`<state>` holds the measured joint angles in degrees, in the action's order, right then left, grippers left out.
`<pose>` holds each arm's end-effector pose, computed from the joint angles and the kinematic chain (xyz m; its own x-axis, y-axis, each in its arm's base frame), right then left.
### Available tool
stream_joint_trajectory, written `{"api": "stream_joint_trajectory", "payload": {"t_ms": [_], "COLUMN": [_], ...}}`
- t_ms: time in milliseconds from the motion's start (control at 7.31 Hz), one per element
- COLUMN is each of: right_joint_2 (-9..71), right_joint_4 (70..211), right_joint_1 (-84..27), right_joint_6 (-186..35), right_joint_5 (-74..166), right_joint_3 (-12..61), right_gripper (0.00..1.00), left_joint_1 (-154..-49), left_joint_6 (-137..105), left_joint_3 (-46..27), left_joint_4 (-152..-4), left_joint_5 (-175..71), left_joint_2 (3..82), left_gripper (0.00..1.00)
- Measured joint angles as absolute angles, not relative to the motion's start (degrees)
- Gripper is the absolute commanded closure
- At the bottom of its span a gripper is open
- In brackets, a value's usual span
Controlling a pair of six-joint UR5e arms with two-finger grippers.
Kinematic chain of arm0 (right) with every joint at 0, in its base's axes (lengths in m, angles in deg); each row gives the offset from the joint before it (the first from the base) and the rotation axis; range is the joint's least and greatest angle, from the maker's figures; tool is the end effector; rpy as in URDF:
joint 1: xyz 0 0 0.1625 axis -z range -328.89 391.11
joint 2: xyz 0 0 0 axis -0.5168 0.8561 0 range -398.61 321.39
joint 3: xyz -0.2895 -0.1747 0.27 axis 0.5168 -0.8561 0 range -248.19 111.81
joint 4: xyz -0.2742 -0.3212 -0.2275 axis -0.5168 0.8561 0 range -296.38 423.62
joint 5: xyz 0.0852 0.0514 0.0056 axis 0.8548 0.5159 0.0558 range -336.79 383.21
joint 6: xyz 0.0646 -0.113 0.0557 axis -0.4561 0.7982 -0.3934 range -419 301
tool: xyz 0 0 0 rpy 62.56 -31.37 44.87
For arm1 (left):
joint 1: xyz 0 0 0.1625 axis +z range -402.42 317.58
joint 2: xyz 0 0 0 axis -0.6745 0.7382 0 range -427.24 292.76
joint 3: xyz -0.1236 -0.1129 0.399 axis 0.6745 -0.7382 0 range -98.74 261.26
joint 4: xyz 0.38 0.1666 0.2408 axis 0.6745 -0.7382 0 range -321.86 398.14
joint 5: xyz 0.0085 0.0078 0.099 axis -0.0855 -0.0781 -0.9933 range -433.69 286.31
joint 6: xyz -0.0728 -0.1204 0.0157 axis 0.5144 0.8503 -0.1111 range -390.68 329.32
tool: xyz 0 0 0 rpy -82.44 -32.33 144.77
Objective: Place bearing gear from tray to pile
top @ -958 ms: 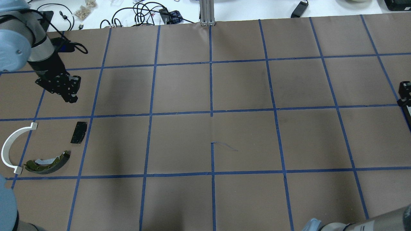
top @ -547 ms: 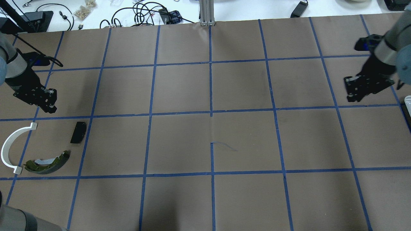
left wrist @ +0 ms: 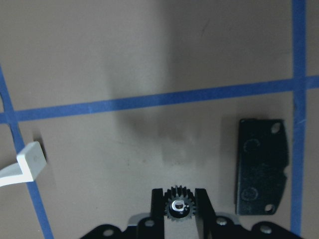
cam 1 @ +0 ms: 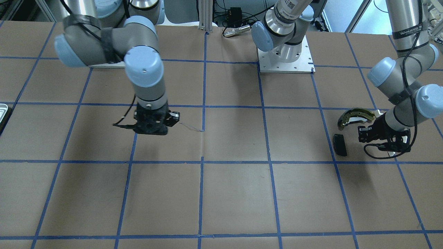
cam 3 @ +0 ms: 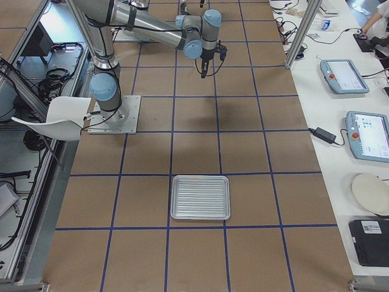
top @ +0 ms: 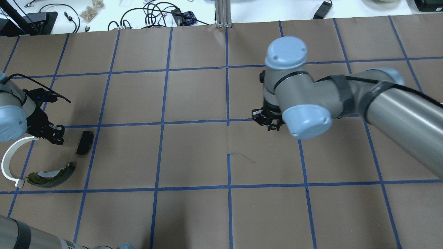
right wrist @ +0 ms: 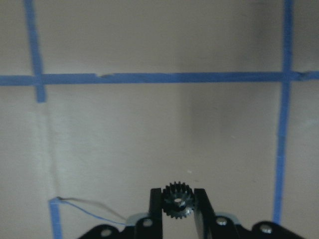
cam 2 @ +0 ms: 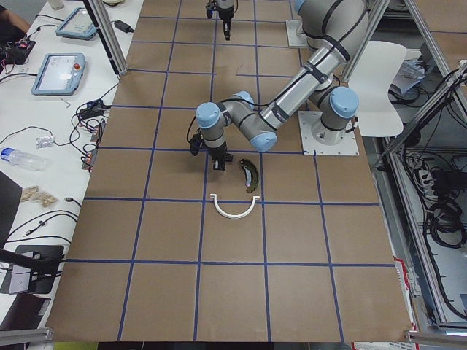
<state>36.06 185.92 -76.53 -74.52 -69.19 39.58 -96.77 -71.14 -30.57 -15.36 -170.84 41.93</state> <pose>0.3027 -0.5314 0.1853 -0.9983 -0.0374 0.0440 -0.0373 0.9993 0.0022 0.2430 -0.5372 0.1210 -0.9948 0.0917 -0.0433 0.0849 0.9865 0.1402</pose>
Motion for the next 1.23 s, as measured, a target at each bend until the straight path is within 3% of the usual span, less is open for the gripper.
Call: {"api": "stream_joint_trajectory", "payload": {"t_ms": [137,274,410,547,958,1231], "right_joint_2": [32.7,30.38,28.39,26.5,26.89,32.19], "right_joint_4": [191.3,193.89,195.25,196.19,196.29,190.54], "right_joint_1": [-81.97,-86.14,-88.85,-90.12,-86.79,-77.62], "right_joint_6": [-75.1,-75.7,-76.4,-76.82,-75.02,-66.9], "right_joint_5": [-68.39,-67.95,-67.77,-67.63,-65.53,-65.46], "right_joint_3": [38.71,37.77,37.16,36.65,34.1,33.01], "right_gripper": [1.0,0.87,0.34,0.0,0.0,0.0], "left_joint_1": [-96.32,-96.14,-96.05,-96.02,-97.06,-101.43], "left_joint_6": [-71.26,-71.37,-71.54,-71.71,-71.58,-69.72], "left_joint_3": [-31.17,-31.41,-31.58,-31.58,-29.89,-25.23], "left_joint_4": [-14.88,-14.78,-14.75,-14.66,-15.05,-19.05], "left_joint_5": [-170.8,-170.76,-170.81,-170.94,-170.62,-170.52], "left_joint_2": [42.05,42.15,42.21,42.23,41.25,39.85], "left_gripper": [0.01,0.0,0.0,0.0,0.0,0.0]}}
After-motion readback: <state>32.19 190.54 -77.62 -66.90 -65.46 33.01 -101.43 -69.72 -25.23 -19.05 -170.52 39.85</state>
